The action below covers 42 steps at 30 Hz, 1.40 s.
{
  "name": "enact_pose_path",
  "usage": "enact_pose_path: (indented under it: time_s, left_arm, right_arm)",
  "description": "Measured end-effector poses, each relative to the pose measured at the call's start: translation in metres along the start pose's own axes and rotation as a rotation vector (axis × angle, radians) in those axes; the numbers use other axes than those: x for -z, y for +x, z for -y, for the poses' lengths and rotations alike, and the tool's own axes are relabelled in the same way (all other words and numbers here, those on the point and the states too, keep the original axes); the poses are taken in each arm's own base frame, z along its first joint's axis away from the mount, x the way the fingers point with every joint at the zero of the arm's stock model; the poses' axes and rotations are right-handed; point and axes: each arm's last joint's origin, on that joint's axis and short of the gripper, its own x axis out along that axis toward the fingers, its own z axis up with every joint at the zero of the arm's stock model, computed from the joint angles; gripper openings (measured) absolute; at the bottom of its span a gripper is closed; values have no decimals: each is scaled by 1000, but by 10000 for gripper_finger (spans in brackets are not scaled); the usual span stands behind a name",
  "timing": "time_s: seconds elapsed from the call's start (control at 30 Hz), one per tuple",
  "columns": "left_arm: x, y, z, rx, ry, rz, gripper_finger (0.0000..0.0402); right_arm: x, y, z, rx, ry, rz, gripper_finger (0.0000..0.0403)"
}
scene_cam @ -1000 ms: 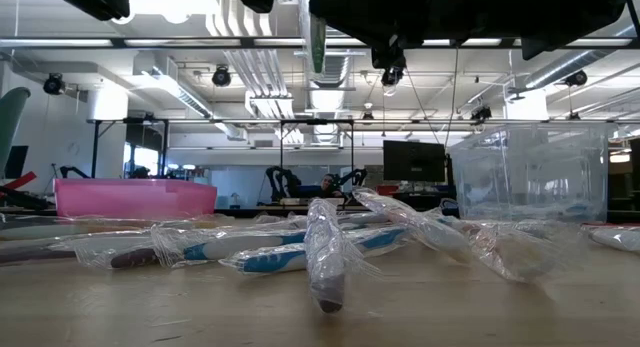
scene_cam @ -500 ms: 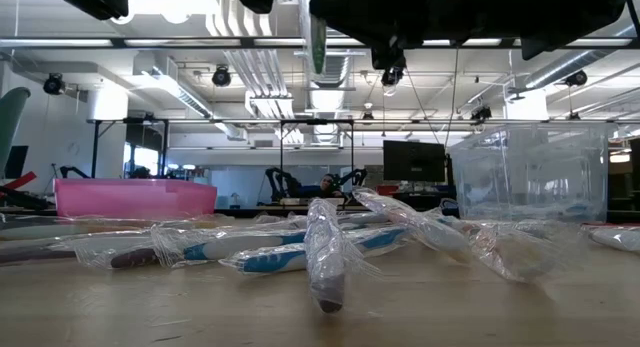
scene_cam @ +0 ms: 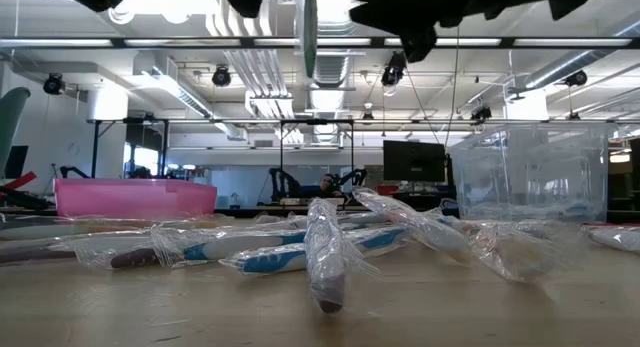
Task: Pick & Place Toothbrushes
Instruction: Put the green toothbrush into the green bin
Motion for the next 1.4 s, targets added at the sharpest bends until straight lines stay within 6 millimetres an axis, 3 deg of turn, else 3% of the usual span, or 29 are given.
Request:
enact_pose_path:
  time_s: [0.13, 0.33, 0.53, 0.67, 0.8, 1.13, 1.27, 1.4]
  left_arm:
    - [-23, -5, -9, -108, 18, -83, 24]
    - [-77, -18, -23, -341, 38, -311, 26]
    - [-141, -32, -34, -473, 21, -432, 25]
    - [-167, -38, -34, -501, -30, -503, 24]
    - [-176, -41, -27, -501, -95, -546, 24]
    - [-161, -42, 9, -493, -257, -643, 24]
    - [-156, -52, 18, -524, -441, -685, 24]
    - [-153, -63, 24, -587, -732, -740, 24]
  right_arm:
    - [-12, -22, 3, 9, 45, -50, 163]
    - [-22, -49, 7, 21, 72, -111, 182]
    - [-28, -68, 12, 114, 85, -120, 179]
    - [-30, -77, 17, 209, 73, -125, 169]
    - [-31, -84, 22, 262, 59, -136, 167]
    - [-43, -107, 42, 355, -51, -177, 188]
    - [-61, -119, 51, 398, -100, -164, 193]
    - [-77, -128, 58, 430, -178, -138, 196]
